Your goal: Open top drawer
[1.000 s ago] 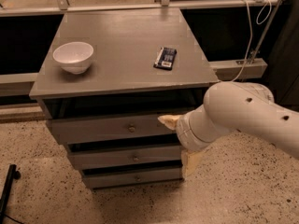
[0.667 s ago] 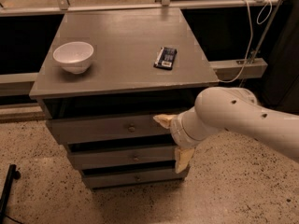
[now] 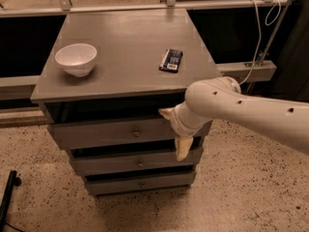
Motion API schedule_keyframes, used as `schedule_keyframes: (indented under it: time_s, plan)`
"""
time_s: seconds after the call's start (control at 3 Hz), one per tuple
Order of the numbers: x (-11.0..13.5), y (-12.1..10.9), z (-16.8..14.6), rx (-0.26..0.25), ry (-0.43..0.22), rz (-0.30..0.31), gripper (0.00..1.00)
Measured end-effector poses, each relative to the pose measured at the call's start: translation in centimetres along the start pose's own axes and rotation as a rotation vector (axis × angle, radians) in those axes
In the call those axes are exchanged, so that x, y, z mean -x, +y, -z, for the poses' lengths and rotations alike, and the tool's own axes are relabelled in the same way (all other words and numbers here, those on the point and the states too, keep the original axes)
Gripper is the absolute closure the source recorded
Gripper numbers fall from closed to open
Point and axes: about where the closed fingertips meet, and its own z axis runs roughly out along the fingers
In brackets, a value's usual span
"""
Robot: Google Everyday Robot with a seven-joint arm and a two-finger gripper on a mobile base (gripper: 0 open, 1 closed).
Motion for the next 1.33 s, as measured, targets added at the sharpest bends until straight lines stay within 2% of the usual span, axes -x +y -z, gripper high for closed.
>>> schedule_keyframes:
  time_s: [0.33, 0.67, 1.0, 1.33]
  plan:
    - [-2.6, -1.9, -1.9, 0.005, 0.040, -0.099, 0.00]
    - [-3.5, -2.3, -2.8, -0.002, 0.052, -0.162, 0.00]
    - [-2.9, -1.4, -2.6, 0.002, 0.062, -0.231, 0.27]
    - [-2.1, -0.7, -2.3, 0.004, 0.052, -0.238, 0.50]
